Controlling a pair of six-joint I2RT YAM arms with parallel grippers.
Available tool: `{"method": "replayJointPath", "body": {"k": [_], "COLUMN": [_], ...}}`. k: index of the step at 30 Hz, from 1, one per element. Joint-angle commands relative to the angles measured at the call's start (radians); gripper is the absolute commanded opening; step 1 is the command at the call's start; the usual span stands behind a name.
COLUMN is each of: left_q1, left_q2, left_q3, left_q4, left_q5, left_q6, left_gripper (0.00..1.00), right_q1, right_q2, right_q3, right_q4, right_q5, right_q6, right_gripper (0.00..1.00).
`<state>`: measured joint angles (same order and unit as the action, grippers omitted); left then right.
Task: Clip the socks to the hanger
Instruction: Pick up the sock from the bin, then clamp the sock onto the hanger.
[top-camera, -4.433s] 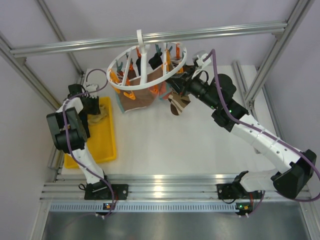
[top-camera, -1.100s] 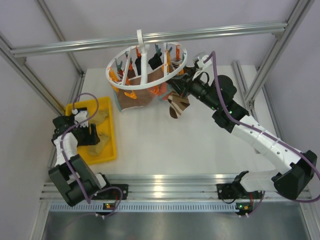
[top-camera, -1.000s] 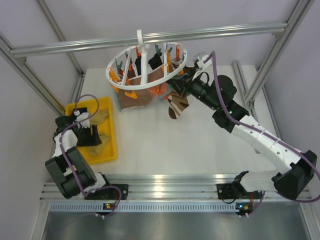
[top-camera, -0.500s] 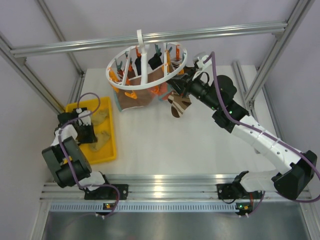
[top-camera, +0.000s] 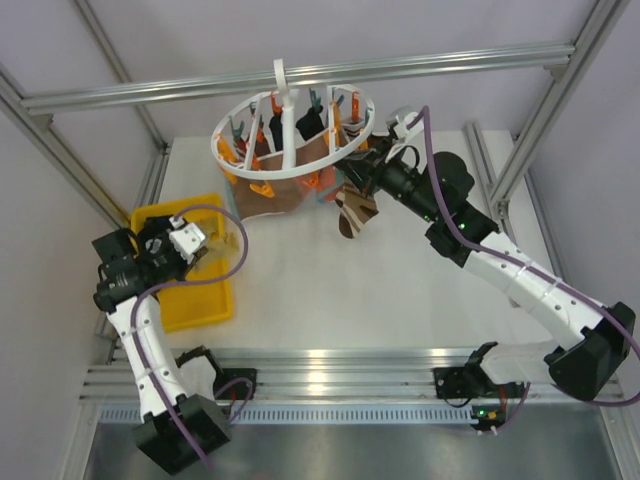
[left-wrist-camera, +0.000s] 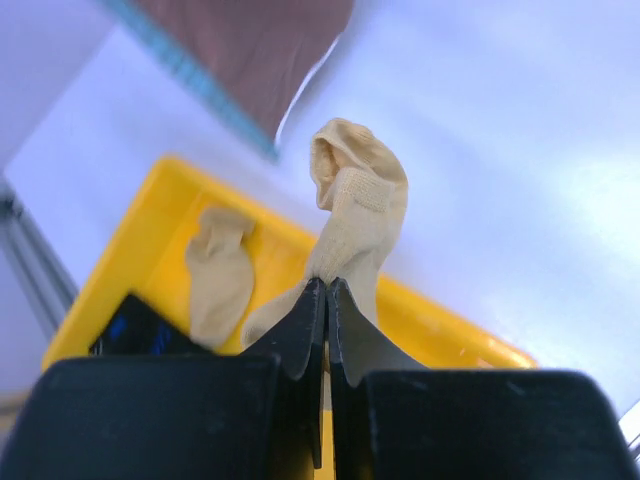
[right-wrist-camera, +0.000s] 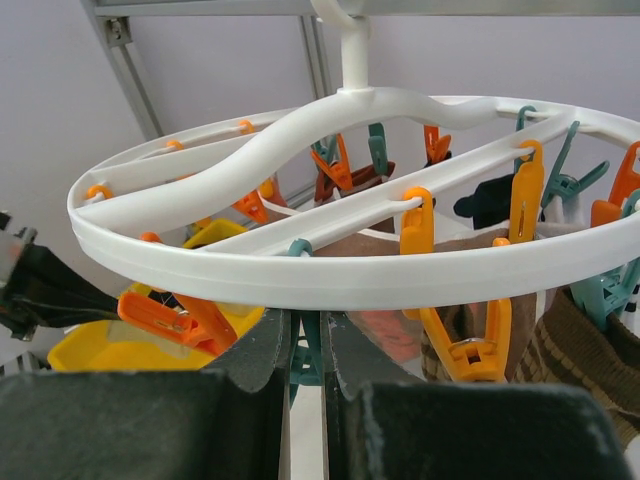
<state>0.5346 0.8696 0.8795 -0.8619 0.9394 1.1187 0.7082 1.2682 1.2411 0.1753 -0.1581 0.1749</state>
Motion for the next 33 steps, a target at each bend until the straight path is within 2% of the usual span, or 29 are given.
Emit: {"method": "replayJointPath", "body": {"k": [1, 3, 6, 8, 9, 10, 11, 12, 13, 16, 18, 19, 21, 22, 24, 25, 26, 28, 33], "left_q1": [-0.005, -0.041, -0.169, -0.282, -0.332, -0.381, -0.466, -0.498, -0.563, -0.622, -0.666, -0.730, -0.806, -0.887, -0.974, -1.055, -1.091, -1.171, -1.251], "left_q2": [-0.001, 0.008, -0.003, -0.010, -0.038, -0.059, -0.073, -0.057, -0.031, 0.057, 0.048, 0.020, -0.003, -0.009, -0.003, 0.003, 0.012, 0.031, 0.071], "left_q3": [0.071, 0.102, 0.121, 0.096, 0.067, 0.024, -0.031, -0.019, 0.005, 0.102, 0.078, 0.055, 0.010, 0.001, 0.001, 0.001, -0.007, -0.016, -0.019], "left_q4": [-0.164, -0.167, -0.160, 0.072, 0.230, 0.474, 0.718, 0.721, 0.703, 0.652, 0.731, 0.782, 0.854, 0.882, 0.882, 0.891, 0.900, 0.941, 1.014], "left_q5": [0.344, 0.455, 0.490, 0.446, 0.300, 0.153, 0.059, -0.002, -0.026, -0.056, -0.085, -0.165, -0.238, -0.290, -0.446, -0.508, -0.610, -0.715, -0.832], "left_q6": [0.146, 0.130, 0.162, -0.053, -0.432, -0.615, -0.691, -0.635, -0.639, -0.735, -0.813, -0.835, -0.868, -0.885, -0.908, -0.921, -0.927, -0.947, -0.953], "left_gripper": [0.00, 0.00, 0.00, 0.00, 0.00, 0.00, 0.00, 0.00, 0.00, 0.00, 0.00, 0.00, 0.00, 0.00, 0.00, 0.00, 0.00, 0.00, 0.00], "right_q1": [-0.013, -0.015, -0.016, -0.015, -0.016, -0.015, -0.015, -0.015, -0.015, -0.015, -0.015, -0.015, -0.015, -0.015, -0.015, -0.015, -0.015, -0.015, -0.015], "right_q2": [-0.013, -0.016, -0.018, -0.010, -0.007, -0.004, 0.000, 0.003, 0.005, -0.001, -0.001, -0.006, -0.009, -0.007, -0.010, -0.010, -0.010, -0.009, -0.018], "right_q3": [-0.023, -0.025, -0.026, -0.019, -0.014, -0.012, -0.012, -0.011, -0.009, -0.008, -0.006, -0.008, -0.009, -0.011, -0.008, -0.006, -0.003, 0.003, -0.003], "right_q4": [-0.069, -0.069, -0.068, -0.069, -0.069, -0.068, -0.065, -0.065, -0.063, -0.066, -0.068, -0.066, -0.068, -0.068, -0.068, -0.069, -0.068, -0.076, -0.079], "right_q5": [0.002, -0.001, -0.014, -0.021, -0.023, -0.024, -0.026, -0.024, -0.024, -0.017, -0.015, -0.015, -0.015, -0.018, -0.021, -0.023, -0.023, -0.024, -0.024], "right_q6": [0.001, 0.001, 0.011, 0.018, 0.020, 0.024, 0.026, 0.028, 0.034, 0.035, 0.040, 0.046, 0.055, 0.067, 0.074, 0.086, 0.090, 0.104, 0.118], "right_gripper": [0.00, 0.00, 0.00, 0.00, 0.00, 0.00, 0.00, 0.00, 0.00, 0.00, 0.00, 0.00, 0.00, 0.00, 0.00, 0.00, 0.00, 0.00, 0.00]}}
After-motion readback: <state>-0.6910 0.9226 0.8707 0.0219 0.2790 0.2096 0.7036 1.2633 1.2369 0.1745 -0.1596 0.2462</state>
